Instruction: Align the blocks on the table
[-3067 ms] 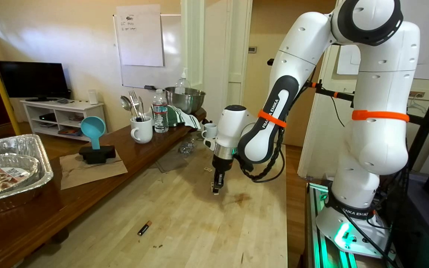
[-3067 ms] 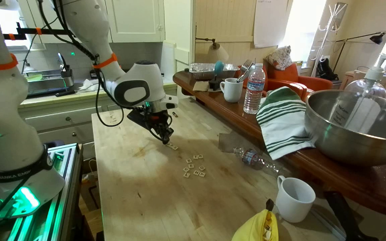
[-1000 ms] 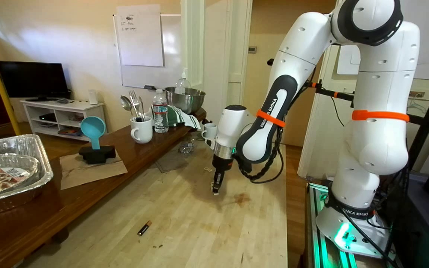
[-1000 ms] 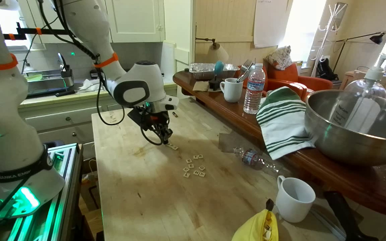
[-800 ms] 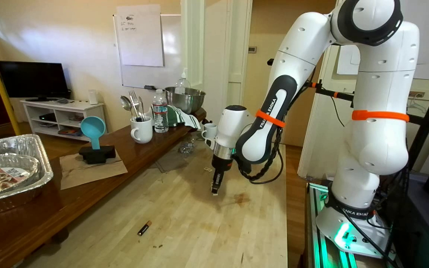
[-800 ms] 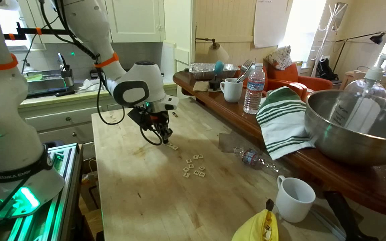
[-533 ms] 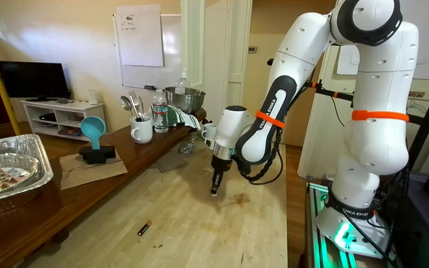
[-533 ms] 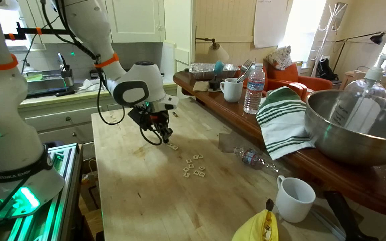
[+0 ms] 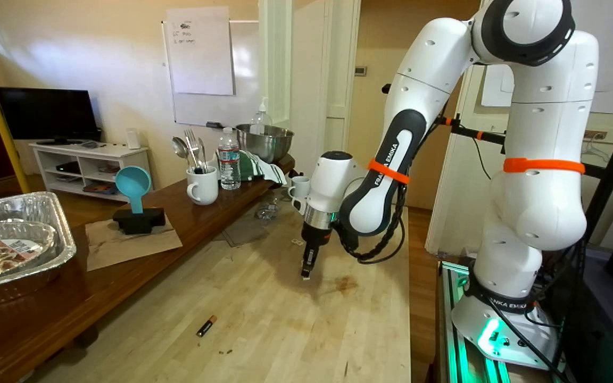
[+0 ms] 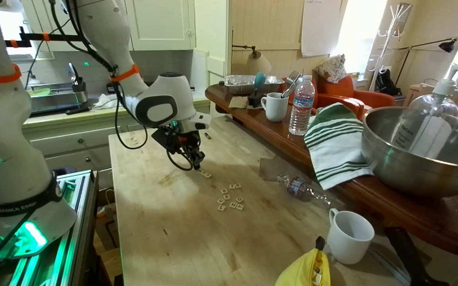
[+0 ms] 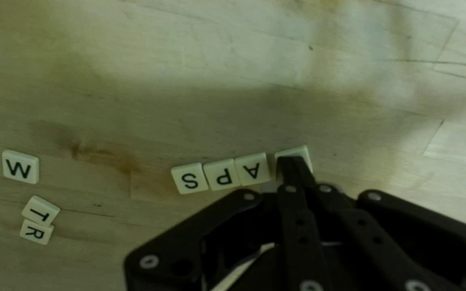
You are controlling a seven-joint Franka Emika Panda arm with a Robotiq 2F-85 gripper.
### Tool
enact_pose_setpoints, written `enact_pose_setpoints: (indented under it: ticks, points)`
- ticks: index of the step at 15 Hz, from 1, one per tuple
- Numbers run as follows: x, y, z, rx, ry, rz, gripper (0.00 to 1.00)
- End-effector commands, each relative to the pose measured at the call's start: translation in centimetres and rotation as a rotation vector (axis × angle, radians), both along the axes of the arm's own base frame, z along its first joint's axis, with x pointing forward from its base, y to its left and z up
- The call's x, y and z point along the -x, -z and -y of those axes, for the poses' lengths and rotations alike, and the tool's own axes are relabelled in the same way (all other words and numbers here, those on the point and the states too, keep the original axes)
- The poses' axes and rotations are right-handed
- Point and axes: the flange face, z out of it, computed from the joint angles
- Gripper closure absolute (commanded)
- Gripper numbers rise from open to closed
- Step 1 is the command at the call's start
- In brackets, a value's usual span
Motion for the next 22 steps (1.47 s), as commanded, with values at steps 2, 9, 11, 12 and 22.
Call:
enact_pose_setpoints:
  ticks: [2, 9, 11, 12, 22]
  points:
    - [0.2, 2.1, 0.5, 0.021, 0.034, -0.03, 1.0]
    - [0.0, 2.3, 0.3, 0.013, 0.088, -0.035, 1.0]
    - [0.1, 2.0, 0.2, 0.011, 0.088, -0.029, 1.0]
    - [0.1, 1.8, 0.2, 0.008, 0.088, -0.027, 1.0]
    - [0.2, 0.7, 0.1, 0.002, 0.082, -0.005, 1.0]
